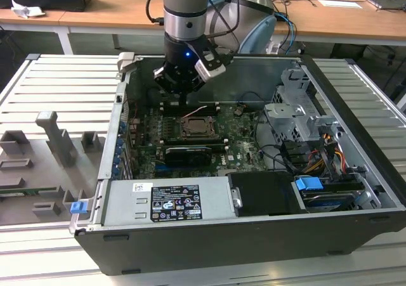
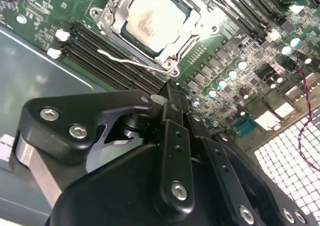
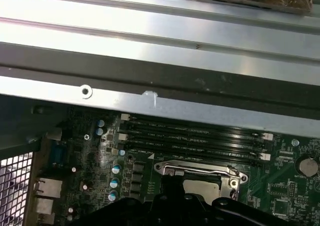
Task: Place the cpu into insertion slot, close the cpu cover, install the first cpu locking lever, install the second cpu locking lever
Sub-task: 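Install the first cpu locking lever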
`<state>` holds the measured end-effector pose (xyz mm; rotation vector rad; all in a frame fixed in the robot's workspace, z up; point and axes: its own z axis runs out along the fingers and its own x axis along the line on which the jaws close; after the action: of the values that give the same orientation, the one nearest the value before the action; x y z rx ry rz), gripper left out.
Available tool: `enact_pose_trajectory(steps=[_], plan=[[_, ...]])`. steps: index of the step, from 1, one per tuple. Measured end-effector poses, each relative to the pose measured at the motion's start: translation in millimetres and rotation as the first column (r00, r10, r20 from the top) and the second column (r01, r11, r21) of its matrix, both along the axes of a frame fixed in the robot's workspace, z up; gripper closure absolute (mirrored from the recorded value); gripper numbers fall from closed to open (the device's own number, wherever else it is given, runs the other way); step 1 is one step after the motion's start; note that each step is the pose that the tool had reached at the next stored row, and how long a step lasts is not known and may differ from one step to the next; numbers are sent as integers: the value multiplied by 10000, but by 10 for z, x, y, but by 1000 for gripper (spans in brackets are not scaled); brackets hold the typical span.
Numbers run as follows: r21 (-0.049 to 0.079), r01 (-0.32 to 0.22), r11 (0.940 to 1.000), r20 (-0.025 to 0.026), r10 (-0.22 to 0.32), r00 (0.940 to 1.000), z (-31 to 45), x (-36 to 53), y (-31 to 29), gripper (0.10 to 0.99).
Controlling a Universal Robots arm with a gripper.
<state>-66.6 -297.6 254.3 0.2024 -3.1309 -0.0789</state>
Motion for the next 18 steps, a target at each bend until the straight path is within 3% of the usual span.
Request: enact_pose_trajectory(steps=[3, 5, 7, 9, 10, 18], plan=[[1, 289, 9996, 1, -289, 9996, -7, 31, 0, 980], [54, 792, 9968, -5, -792, 9969, -21, 36, 0, 980], [204, 914, 9956, -18, -914, 9958, -28, 38, 0, 980], [468, 952, 9944, -42, -951, 9955, -32, 38, 1, 980], [536, 963, 9939, -49, -962, 9954, -38, 38, 1, 980], [561, 1001, 9934, -55, -999, 9950, -104, 47, -1, 980]])
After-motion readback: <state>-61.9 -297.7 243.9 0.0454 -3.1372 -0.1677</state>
